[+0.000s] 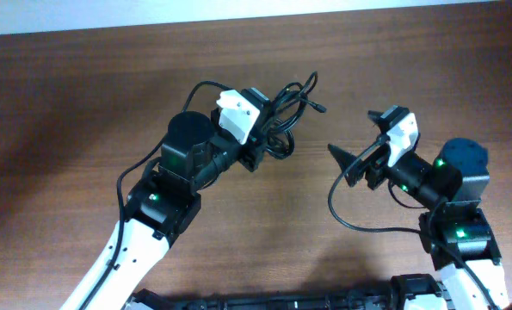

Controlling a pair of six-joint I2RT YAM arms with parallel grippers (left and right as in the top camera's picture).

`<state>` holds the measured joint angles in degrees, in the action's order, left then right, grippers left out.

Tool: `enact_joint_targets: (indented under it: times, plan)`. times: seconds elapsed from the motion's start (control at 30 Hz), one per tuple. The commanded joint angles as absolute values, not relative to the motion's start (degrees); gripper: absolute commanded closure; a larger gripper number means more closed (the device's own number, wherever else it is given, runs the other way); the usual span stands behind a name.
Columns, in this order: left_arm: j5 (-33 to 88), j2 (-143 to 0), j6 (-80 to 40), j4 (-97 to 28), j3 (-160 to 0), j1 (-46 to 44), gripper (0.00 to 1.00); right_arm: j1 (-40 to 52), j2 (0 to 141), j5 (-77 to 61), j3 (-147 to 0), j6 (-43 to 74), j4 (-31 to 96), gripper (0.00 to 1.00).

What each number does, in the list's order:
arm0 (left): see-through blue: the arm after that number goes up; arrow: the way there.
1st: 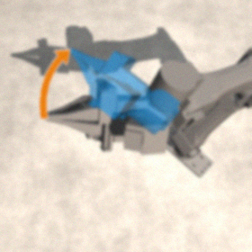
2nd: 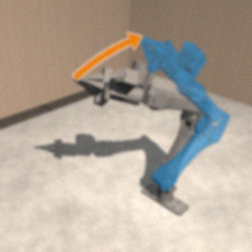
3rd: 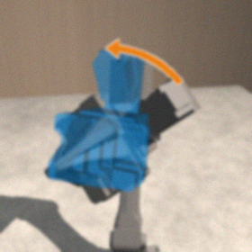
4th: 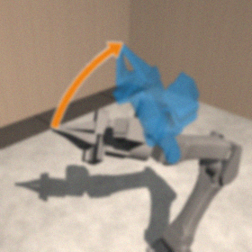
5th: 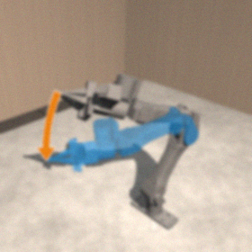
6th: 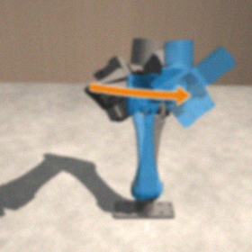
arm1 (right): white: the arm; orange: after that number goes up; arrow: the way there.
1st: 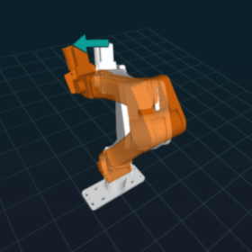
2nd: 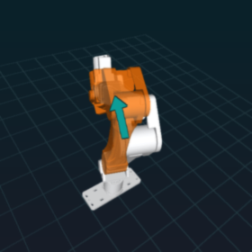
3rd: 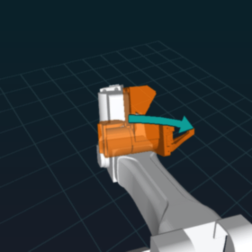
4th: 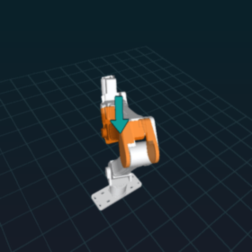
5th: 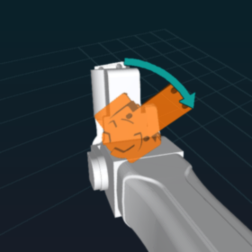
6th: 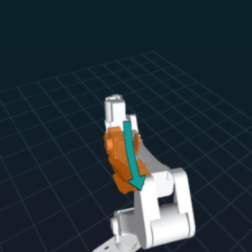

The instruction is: Untangle cables

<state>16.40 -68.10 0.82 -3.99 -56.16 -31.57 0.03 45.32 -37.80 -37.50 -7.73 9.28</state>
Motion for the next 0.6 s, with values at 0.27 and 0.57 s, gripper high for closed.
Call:
enact_joint_targets:
  times: [0.27,0.57]
  plan:
    - [36.51,-67.05,34.13,-15.53,-56.73,-31.35,1.0,-0.05,41.98,-52.1,-37.54,0.73,-8.45,0.01]
    - [43.68,-67.05,37.45,-10.92,-56.73,-31.33,1.0,-0.05,42.35,-35.29,-37.54,-8.82,7.84,0.01]
